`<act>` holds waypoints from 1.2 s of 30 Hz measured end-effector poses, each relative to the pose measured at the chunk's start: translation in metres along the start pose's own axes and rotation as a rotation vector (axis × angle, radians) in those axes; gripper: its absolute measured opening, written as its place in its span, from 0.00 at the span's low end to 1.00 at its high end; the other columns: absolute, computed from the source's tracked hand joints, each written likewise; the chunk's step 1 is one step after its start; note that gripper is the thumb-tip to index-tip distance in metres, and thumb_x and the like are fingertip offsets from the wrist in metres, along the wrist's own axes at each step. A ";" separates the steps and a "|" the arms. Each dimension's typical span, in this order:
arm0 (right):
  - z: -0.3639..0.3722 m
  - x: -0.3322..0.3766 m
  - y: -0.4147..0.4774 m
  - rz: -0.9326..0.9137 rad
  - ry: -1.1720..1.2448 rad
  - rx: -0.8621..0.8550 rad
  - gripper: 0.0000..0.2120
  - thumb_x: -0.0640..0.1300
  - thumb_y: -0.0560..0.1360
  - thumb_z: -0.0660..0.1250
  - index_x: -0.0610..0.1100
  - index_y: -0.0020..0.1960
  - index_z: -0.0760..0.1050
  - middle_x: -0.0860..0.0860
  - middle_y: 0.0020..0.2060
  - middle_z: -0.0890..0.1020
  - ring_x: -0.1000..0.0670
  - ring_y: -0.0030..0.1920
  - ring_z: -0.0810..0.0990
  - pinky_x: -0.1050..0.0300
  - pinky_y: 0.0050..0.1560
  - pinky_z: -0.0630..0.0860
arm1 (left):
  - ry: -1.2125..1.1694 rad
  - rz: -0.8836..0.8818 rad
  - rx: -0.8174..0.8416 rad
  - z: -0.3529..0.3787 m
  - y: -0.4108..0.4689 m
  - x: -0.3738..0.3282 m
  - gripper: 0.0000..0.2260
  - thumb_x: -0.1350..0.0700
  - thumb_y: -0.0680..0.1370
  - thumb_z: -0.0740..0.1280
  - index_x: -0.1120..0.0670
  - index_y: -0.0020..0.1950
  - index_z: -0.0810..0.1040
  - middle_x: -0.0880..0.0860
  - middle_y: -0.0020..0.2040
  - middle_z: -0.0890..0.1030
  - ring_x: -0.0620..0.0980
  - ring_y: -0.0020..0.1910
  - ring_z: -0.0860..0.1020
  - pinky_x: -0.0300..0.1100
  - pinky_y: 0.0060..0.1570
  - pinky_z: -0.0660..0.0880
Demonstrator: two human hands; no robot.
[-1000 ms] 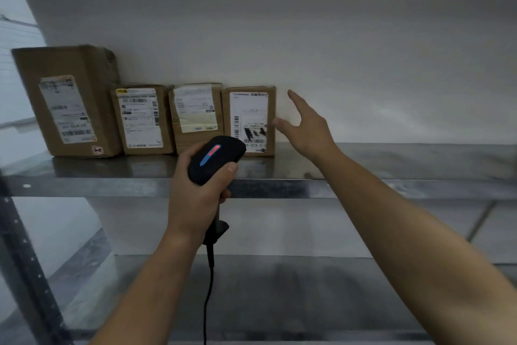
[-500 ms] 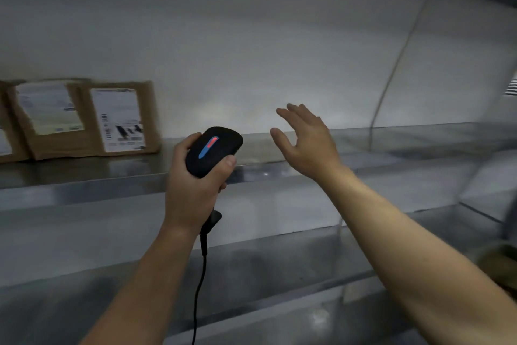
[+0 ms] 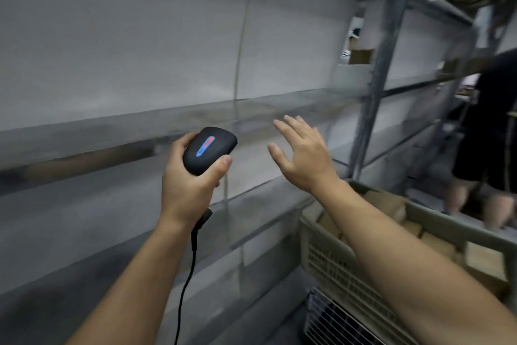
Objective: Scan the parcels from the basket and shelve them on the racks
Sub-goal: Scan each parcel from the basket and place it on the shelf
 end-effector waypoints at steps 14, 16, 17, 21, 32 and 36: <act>-0.030 -0.178 -0.127 0.427 -0.076 0.013 0.33 0.65 0.77 0.53 0.52 0.77 0.68 0.50 0.77 0.67 0.47 0.79 0.60 0.40 0.78 0.57 | 0.034 -0.179 0.321 0.174 -0.040 0.078 0.30 0.42 0.64 0.78 0.41 0.64 0.74 0.49 0.55 0.83 0.58 0.47 0.83 0.56 0.51 0.82; -0.030 -0.198 -0.140 0.485 -0.066 0.016 0.30 0.62 0.78 0.56 0.52 0.77 0.67 0.51 0.78 0.66 0.48 0.79 0.59 0.39 0.78 0.57 | 0.026 -0.202 0.362 0.196 -0.043 0.089 0.29 0.42 0.63 0.77 0.40 0.63 0.74 0.50 0.55 0.83 0.55 0.45 0.82 0.58 0.53 0.82; -0.032 -0.208 -0.145 0.511 -0.062 0.009 0.29 0.61 0.79 0.57 0.52 0.77 0.67 0.51 0.78 0.65 0.48 0.80 0.58 0.39 0.78 0.56 | 0.024 -0.213 0.383 0.207 -0.044 0.094 0.28 0.40 0.63 0.77 0.37 0.61 0.74 0.49 0.55 0.83 0.55 0.45 0.82 0.59 0.53 0.82; -0.035 -0.255 -0.163 0.624 -0.059 -0.039 0.25 0.56 0.82 0.61 0.52 0.78 0.66 0.51 0.79 0.64 0.50 0.80 0.57 0.42 0.79 0.56 | 0.012 -0.249 0.475 0.253 -0.045 0.118 0.29 0.38 0.61 0.77 0.36 0.61 0.74 0.46 0.53 0.84 0.53 0.44 0.83 0.54 0.49 0.82; -0.023 -0.382 -0.183 0.911 -0.128 -0.080 0.26 0.56 0.82 0.61 0.51 0.78 0.65 0.51 0.79 0.63 0.51 0.80 0.57 0.50 0.78 0.56 | -0.004 -0.330 0.683 0.384 -0.020 0.191 0.32 0.39 0.61 0.77 0.40 0.64 0.75 0.42 0.54 0.84 0.51 0.49 0.84 0.62 0.54 0.81; -0.026 -0.415 -0.195 1.007 -0.160 -0.116 0.26 0.55 0.82 0.61 0.50 0.78 0.65 0.50 0.78 0.64 0.51 0.79 0.58 0.49 0.78 0.58 | -0.019 -0.342 0.774 0.433 -0.015 0.211 0.32 0.42 0.62 0.78 0.44 0.65 0.75 0.46 0.55 0.83 0.53 0.50 0.84 0.60 0.54 0.81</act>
Point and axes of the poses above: each hand's wrist, its own y-axis towards the middle knuckle, its own z-axis out of the palm, x = y × z, the point moved 7 cm from there along y, towards the middle knuckle
